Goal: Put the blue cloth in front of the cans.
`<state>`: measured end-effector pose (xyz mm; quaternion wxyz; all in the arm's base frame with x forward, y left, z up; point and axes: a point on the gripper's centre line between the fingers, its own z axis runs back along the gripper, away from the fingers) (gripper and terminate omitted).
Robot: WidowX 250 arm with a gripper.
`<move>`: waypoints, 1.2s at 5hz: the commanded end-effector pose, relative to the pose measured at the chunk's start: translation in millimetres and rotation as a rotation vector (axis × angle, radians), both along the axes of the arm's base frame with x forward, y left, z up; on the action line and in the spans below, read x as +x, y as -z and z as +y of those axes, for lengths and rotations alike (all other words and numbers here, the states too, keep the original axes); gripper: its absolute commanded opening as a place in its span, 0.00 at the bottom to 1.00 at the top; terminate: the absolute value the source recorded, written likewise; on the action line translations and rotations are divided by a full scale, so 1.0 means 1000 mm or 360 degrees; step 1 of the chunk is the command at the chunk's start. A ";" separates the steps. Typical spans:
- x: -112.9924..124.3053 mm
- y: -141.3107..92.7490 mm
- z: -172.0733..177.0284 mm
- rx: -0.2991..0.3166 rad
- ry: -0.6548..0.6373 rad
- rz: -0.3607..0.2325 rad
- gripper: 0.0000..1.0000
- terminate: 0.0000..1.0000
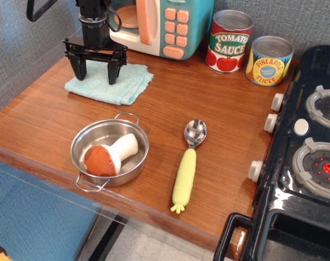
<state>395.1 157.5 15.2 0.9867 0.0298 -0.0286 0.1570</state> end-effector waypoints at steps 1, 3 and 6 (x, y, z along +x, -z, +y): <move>0.018 -0.014 -0.069 -0.0120 0.0048 -0.0138 1.00 0.00; 0.028 -0.017 -0.166 -0.0131 0.0114 -0.0152 1.00 0.00; 0.041 -0.033 -0.202 -0.0090 0.0065 -0.0163 1.00 0.00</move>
